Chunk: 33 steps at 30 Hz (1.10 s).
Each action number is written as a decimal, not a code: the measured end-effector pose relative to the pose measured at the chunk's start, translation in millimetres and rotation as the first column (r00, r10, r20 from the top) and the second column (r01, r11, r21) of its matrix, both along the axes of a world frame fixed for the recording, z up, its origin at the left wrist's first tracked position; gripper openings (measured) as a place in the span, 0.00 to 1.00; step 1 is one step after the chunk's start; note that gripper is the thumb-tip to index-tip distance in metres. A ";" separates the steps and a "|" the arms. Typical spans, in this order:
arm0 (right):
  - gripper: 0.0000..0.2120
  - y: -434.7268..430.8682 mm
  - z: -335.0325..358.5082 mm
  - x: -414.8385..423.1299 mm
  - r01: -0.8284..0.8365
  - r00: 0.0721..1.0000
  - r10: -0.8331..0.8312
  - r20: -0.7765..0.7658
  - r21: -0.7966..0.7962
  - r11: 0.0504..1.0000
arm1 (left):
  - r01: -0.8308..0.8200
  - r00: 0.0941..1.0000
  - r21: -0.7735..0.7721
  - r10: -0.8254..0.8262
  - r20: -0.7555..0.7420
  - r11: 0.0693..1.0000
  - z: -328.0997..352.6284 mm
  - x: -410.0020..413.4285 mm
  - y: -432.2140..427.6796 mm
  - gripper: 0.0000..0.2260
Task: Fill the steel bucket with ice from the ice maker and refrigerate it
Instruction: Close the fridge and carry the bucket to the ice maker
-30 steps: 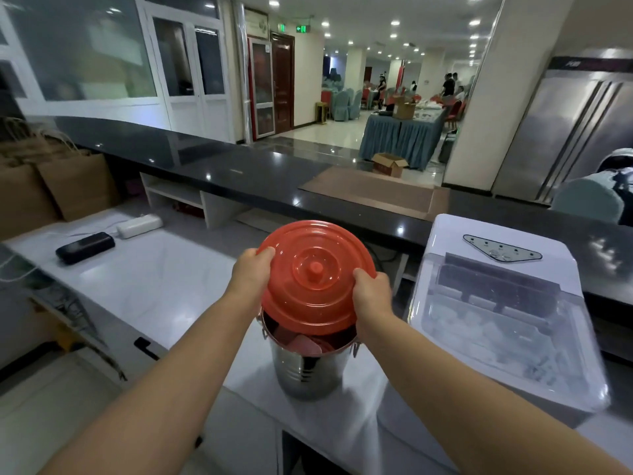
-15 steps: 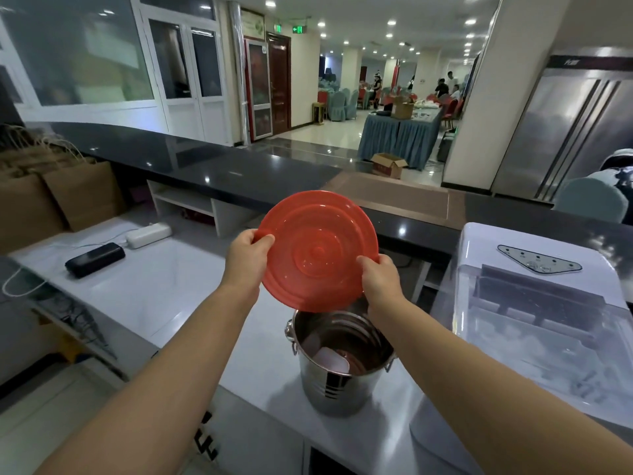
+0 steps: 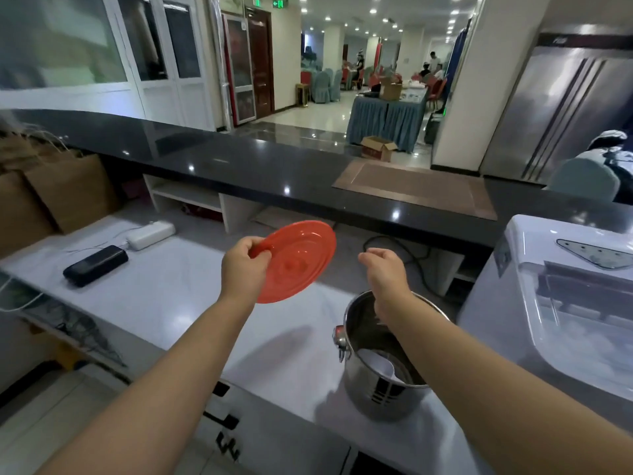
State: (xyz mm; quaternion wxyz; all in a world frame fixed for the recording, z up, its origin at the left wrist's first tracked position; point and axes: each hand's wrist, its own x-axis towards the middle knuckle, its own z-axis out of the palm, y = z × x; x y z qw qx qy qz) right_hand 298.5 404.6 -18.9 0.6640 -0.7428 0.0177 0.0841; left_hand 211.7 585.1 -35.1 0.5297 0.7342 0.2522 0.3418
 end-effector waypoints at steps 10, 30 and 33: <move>0.07 -1.1 -18.1 10.1 0.125 0.992 -0.126 -0.005 -0.007 0.992 | 0.247 0.964 0.173 -0.224 -0.142 0.954 -63.7 6.9 10.7 0.16; 0.10 -15.3 -34.0 3.7 0.165 0.985 -0.164 -0.055 0.010 0.986 | 0.602 0.741 0.328 -0.355 -0.570 0.728 -156.8 -12.5 16.9 0.11; 0.10 -18.4 -34.4 2.0 0.164 0.985 -0.164 -0.050 0.001 0.986 | 0.606 0.731 0.295 -0.369 -0.574 0.739 -158.7 -9.8 19.3 0.11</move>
